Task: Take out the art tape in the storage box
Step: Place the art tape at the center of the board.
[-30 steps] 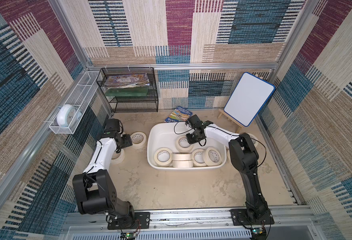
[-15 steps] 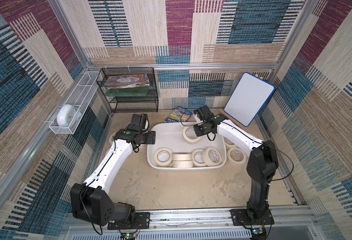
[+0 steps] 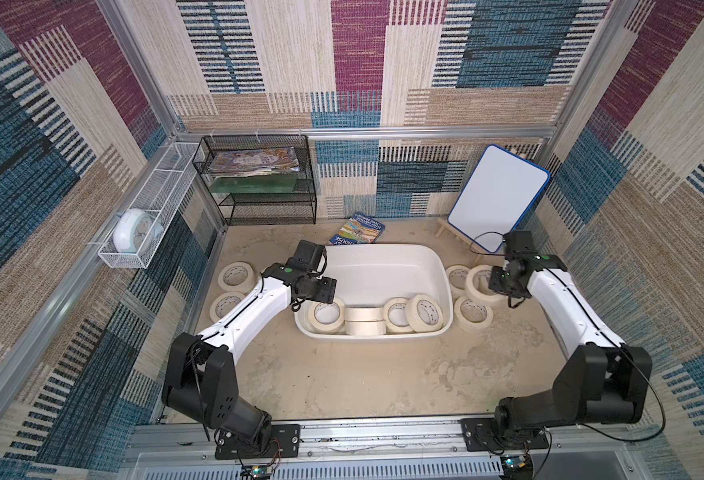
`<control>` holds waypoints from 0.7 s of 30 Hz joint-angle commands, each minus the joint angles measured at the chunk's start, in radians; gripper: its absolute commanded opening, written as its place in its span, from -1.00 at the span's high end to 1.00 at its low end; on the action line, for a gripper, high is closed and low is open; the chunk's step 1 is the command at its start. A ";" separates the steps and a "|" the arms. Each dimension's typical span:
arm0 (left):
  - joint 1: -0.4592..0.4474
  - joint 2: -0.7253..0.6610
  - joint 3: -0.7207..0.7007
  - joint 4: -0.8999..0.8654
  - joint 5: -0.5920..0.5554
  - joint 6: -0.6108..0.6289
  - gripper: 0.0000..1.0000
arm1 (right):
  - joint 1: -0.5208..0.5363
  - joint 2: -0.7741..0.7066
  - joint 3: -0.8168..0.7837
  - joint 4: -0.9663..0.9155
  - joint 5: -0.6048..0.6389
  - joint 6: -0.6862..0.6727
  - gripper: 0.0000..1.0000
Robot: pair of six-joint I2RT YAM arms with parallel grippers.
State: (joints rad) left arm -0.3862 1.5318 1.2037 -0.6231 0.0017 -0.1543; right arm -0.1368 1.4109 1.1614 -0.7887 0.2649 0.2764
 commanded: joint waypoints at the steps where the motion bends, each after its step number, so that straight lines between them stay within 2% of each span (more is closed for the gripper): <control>1: -0.003 0.017 -0.002 0.026 0.007 -0.004 -0.53 | -0.182 -0.027 -0.079 0.092 -0.044 -0.006 1.00; 4: -0.003 0.033 0.002 0.028 0.016 -0.003 -0.53 | -0.307 0.010 -0.141 0.168 -0.084 -0.001 1.00; 8: -0.003 0.032 -0.008 0.041 0.024 -0.006 -0.51 | -0.363 0.104 -0.166 0.208 -0.096 -0.005 1.00; 13: -0.003 0.031 -0.032 0.055 0.020 -0.020 -0.45 | -0.360 0.181 -0.177 0.267 -0.145 -0.005 1.00; 21: -0.003 0.010 -0.103 0.125 -0.037 -0.087 -0.45 | -0.289 0.269 -0.175 0.320 -0.129 0.004 1.00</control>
State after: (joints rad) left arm -0.3901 1.5562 1.1160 -0.5495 -0.0055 -0.2039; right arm -0.4416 1.6619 0.9821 -0.5098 0.1375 0.2760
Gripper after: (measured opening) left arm 0.720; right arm 0.239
